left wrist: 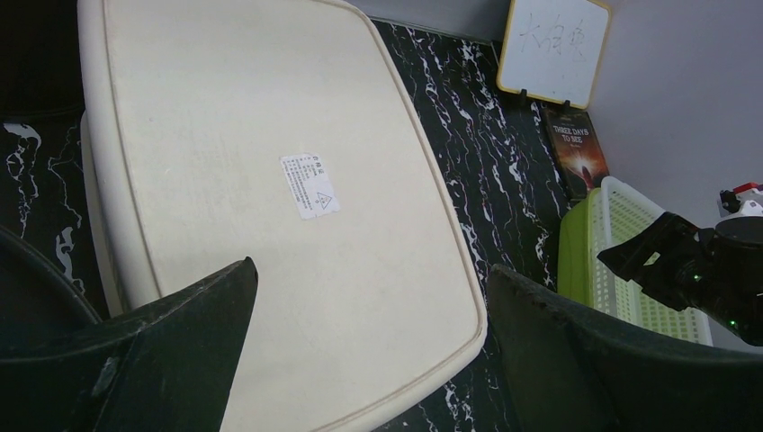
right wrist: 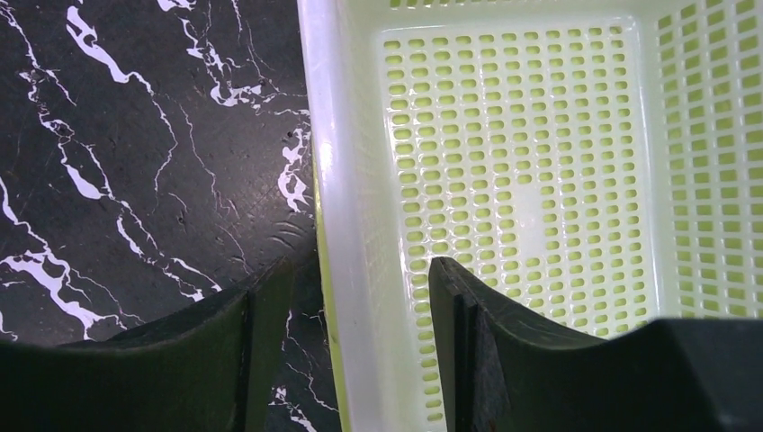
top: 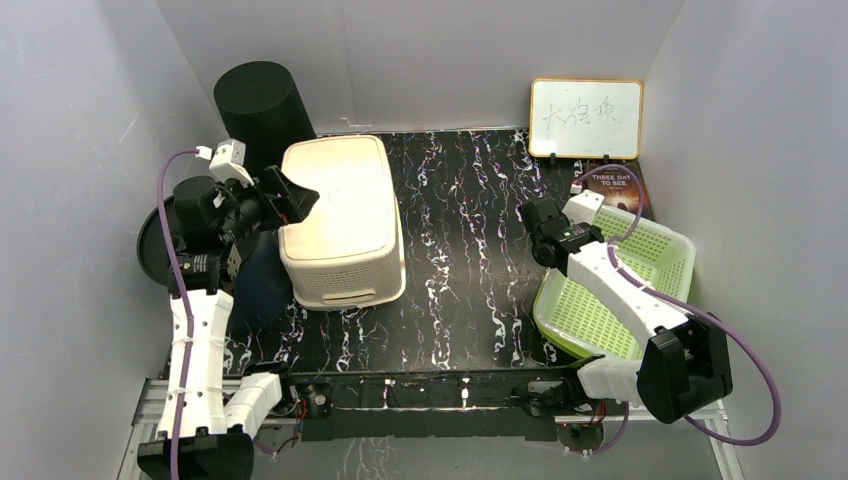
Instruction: Turn the large container upside down
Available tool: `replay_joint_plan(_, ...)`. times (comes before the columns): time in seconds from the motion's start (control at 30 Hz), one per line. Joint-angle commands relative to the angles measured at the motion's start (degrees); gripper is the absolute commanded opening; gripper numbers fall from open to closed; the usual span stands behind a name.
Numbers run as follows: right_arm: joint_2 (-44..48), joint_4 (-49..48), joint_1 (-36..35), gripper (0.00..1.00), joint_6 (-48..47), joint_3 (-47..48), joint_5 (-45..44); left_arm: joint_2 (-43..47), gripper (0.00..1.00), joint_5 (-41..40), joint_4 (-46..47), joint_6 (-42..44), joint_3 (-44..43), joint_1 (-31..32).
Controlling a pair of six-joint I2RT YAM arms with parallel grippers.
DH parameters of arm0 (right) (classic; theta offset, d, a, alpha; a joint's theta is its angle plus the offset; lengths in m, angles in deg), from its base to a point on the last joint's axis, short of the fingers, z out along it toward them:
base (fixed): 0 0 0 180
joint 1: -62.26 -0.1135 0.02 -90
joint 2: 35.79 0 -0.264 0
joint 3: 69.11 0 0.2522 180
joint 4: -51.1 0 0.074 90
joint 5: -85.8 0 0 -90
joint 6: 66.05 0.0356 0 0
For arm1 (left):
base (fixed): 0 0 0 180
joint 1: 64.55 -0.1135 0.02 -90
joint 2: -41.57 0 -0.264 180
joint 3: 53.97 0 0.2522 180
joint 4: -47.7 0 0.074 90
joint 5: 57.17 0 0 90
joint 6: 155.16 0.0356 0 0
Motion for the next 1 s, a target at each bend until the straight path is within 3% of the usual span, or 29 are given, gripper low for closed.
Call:
replay_joint_plan(0.0, 1.9, -4.2, 0.8, 0.54, -0.4, -2.0, -0.5, 1.6, 0.98, 1.2, 1.0, -0.2, 1.1, 0.2)
replay_joint_plan(0.2, 2.1, -6.7, 1.9, 0.51, -1.4, -4.5, 0.9, 2.1, 0.98, 1.1, 0.9, -0.3, 1.7, 0.2)
replay_joint_plan(0.3, 2.4, -7.6, 2.6, 0.44, -2.2, -5.0, 1.8, 2.4, 0.98, 1.0, 0.8, -0.5, 1.9, 0.2)
replay_joint_plan(0.57, 5.3, -8.0, 3.0, 0.01, -3.3, -5.6, 1.4, 3.0, 0.98, 0.8, 0.4, -0.8, 1.8, 0.2)
replay_joint_plan(0.77, 10.1, -4.7, 3.1, 0.0, -4.4, -2.5, 0.1, 3.3, 0.98, 0.5, -0.2, -0.7, 1.5, 0.2)
replay_joint_plan(0.97, 17.5, -3.9, 3.0, 0.0, -9.5, 6.5, 2.4, 3.3, 0.99, 0.2, -0.5, -0.9, 0.5, 0.2)
